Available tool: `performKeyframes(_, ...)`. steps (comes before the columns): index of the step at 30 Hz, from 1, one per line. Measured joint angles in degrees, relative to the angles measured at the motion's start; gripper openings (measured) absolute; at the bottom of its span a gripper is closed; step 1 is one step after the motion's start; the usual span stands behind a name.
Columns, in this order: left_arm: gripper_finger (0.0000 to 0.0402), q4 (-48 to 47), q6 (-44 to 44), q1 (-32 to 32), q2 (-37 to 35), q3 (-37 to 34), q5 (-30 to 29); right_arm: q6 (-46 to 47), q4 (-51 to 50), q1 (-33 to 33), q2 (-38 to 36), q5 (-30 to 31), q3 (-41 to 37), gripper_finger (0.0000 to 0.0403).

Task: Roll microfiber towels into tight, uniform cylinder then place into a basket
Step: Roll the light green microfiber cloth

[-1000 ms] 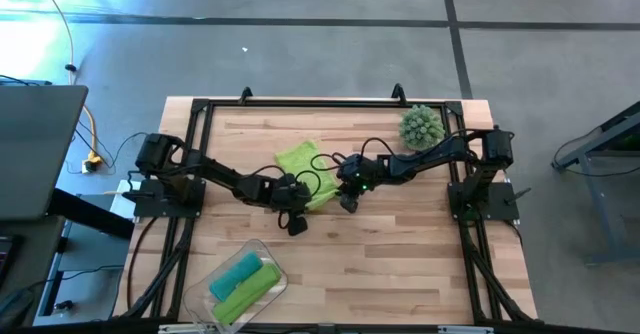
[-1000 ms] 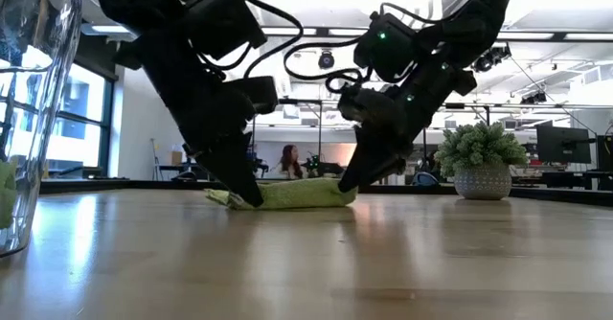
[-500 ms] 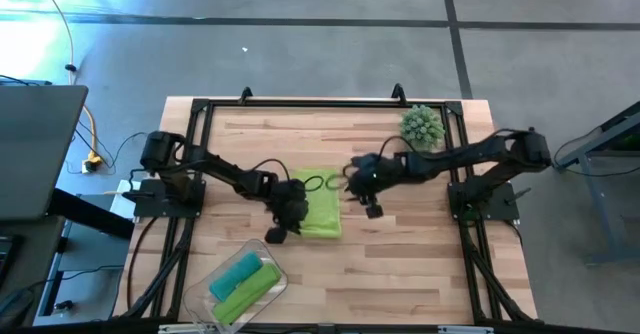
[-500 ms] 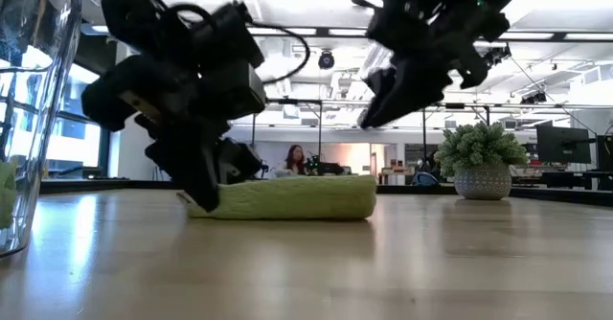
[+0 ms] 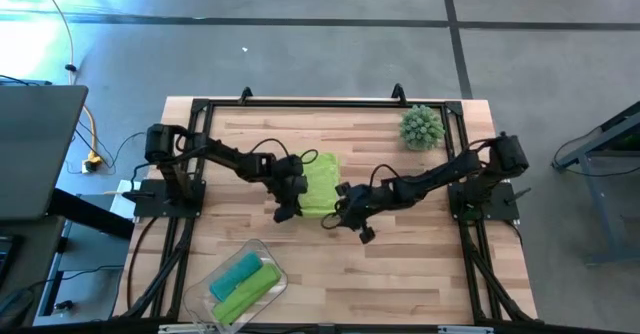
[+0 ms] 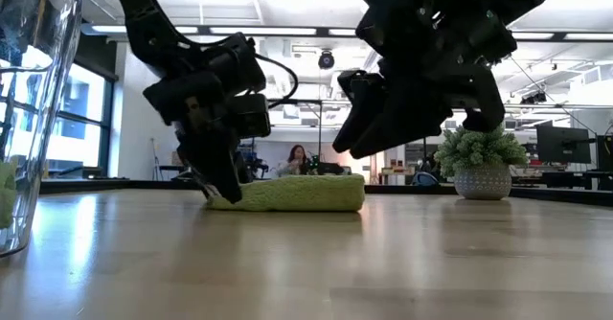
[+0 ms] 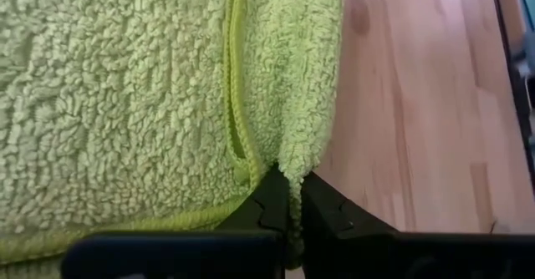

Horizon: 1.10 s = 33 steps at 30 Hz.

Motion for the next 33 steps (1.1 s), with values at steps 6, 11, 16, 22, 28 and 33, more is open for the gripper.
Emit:
performKeyframes(6,0.0001,0.25,-5.15,0.1,-0.04,0.07,-0.81,-5.2,-0.82,-0.56,0.0,0.43,0.0,0.0124)
performKeyframes(11,0.0001,0.21,-5.69,-0.33,-0.11,0.07,-1.06,-4.92,-1.5,-2.21,0.04,0.43,0.0,0.0124)
performKeyframes(16,0.0001,0.12,-5.75,-0.38,-0.11,0.07,-1.18,-4.21,-1.96,-2.44,0.99,-0.75,0.01,0.0124)
performKeyframes(22,0.0001,0.16,-5.79,-0.32,-0.11,0.04,-1.26,-4.21,-0.86,-3.16,3.96,-0.93,0.04,0.0124)
performKeyframes(28,0.0001,0.12,-5.79,-0.42,-0.11,0.04,-1.25,-4.21,0.02,-4.37,5.69,1.26,0.04,0.0124)
performKeyframes(33,0.0001,0.19,-5.79,-0.42,-0.11,0.04,-1.2,-4.33,0.03,-4.51,5.73,3.66,0.04,0.0124)
